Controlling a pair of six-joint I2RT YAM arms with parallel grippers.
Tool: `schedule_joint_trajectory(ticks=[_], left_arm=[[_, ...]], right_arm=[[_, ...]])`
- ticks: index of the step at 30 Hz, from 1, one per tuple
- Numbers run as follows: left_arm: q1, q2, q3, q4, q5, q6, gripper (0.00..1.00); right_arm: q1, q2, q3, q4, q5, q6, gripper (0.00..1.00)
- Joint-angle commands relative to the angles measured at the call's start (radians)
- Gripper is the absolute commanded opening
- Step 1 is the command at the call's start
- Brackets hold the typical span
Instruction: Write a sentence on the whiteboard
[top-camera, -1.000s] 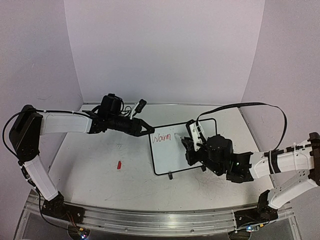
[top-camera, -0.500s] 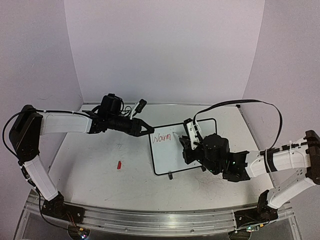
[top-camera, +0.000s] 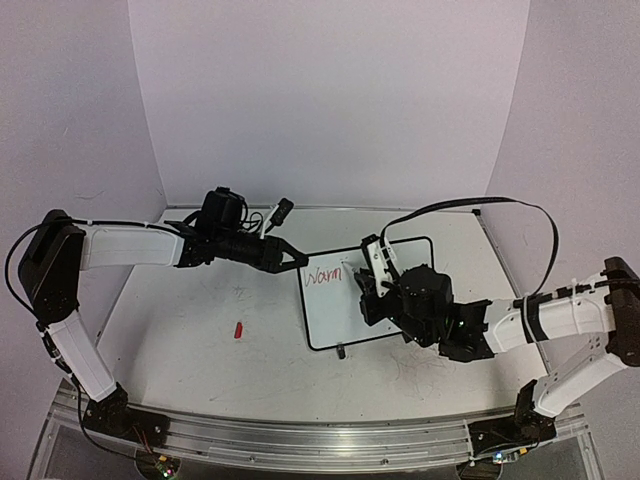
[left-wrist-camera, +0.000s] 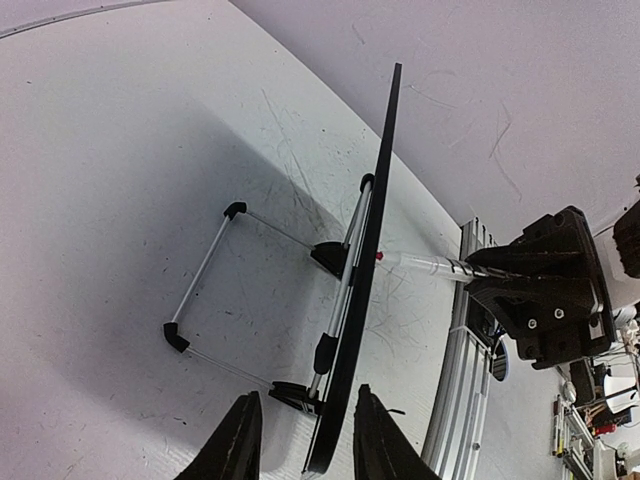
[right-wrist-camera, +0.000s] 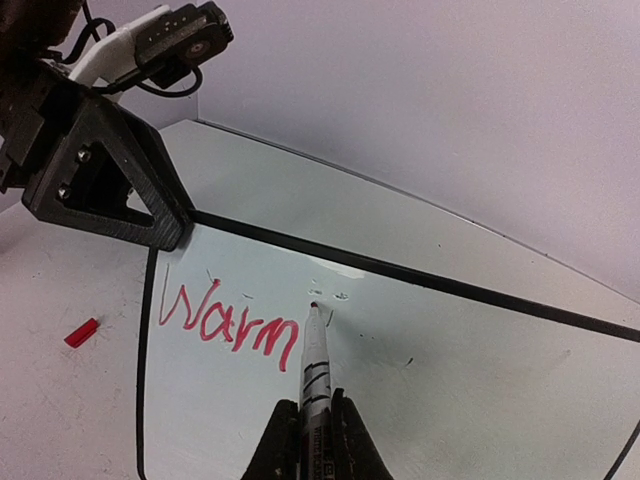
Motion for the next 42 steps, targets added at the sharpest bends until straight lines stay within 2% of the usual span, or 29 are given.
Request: schedule_joint_trajectory(ticks=[1,42], left_arm=[[0.000,-0.036,0.004,0.041,0.018,0.016,0.32],[0.000,-0.042,0.003,0.044,0.024,0.013,0.30]], right_arm=[[0.003,0.011,0.039,0.031,0.038,-0.010,0.00],[0.003,-0.013,-0.028,-0.067,0.011,0.110,0.00]])
